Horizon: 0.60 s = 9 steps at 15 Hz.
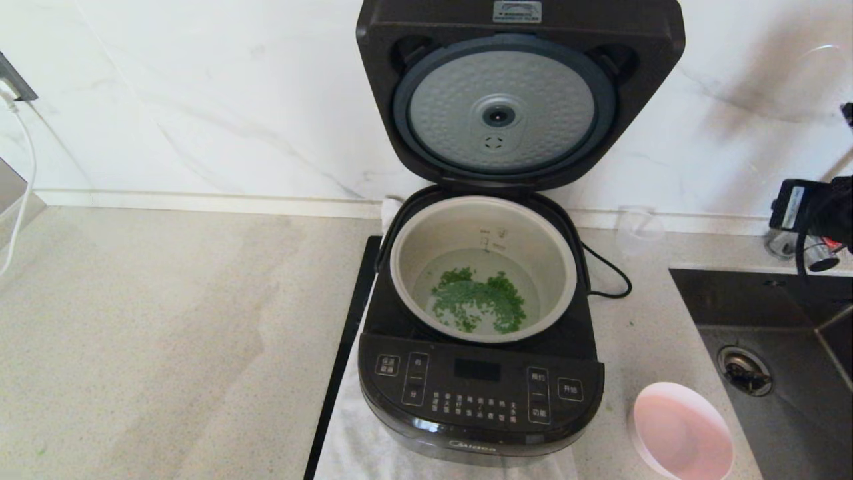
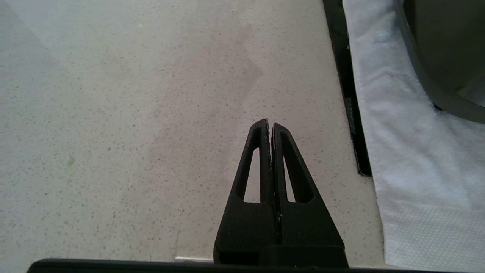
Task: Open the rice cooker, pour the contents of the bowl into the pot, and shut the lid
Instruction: Close the rice cooker
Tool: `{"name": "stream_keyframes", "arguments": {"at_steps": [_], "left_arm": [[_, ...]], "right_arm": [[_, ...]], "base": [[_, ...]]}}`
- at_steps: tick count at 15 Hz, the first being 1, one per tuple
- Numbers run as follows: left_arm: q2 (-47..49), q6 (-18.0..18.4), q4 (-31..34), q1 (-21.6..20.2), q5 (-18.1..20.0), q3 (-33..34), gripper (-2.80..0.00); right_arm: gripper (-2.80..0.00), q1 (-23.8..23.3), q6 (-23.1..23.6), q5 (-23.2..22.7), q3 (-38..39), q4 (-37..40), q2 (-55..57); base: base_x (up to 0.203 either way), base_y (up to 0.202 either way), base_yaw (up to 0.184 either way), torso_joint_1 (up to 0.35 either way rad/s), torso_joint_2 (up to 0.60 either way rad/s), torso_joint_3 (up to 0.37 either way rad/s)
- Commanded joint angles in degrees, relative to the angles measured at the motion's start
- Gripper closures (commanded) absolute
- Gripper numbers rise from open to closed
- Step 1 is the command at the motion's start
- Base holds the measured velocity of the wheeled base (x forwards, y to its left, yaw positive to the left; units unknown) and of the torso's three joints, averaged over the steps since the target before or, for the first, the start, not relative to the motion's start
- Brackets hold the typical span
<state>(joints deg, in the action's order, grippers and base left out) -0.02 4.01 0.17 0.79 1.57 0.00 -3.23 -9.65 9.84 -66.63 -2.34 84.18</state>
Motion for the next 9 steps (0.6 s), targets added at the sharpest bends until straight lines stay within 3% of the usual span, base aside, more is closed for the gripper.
{"name": "stream_keyframes", "arguments": {"at_steps": [1, 4, 7, 9], "left_arm": [[0.02, 0.03, 0.01, 0.00, 0.01, 0.09, 0.00], [0.02, 0.03, 0.01, 0.00, 0.01, 0.09, 0.00], [-0.06, 0.03, 0.01, 0.00, 0.01, 0.09, 0.00], [-0.03, 0.03, 0.01, 0.00, 0.01, 0.09, 0.00]], "right_arm": [[0.00, 0.07, -4.75, -13.29, -9.13, 11.82, -3.63], [0.00, -0.57, -9.55, -24.61, -18.52, 17.18, -0.84], [0.00, -0.69, -15.55, -35.89, -26.88, 17.43, 2.67], [0.00, -0.65, -18.89, -40.89, -31.55, 17.14, 5.36]], "base": [[0.000, 0.000, 0.000, 0.000, 0.00, 0.000], [0.000, 0.000, 0.000, 0.000, 0.00, 0.000], [0.000, 0.000, 0.000, 0.000, 0.00, 0.000], [0.000, 0.000, 0.000, 0.000, 0.00, 0.000]]}}
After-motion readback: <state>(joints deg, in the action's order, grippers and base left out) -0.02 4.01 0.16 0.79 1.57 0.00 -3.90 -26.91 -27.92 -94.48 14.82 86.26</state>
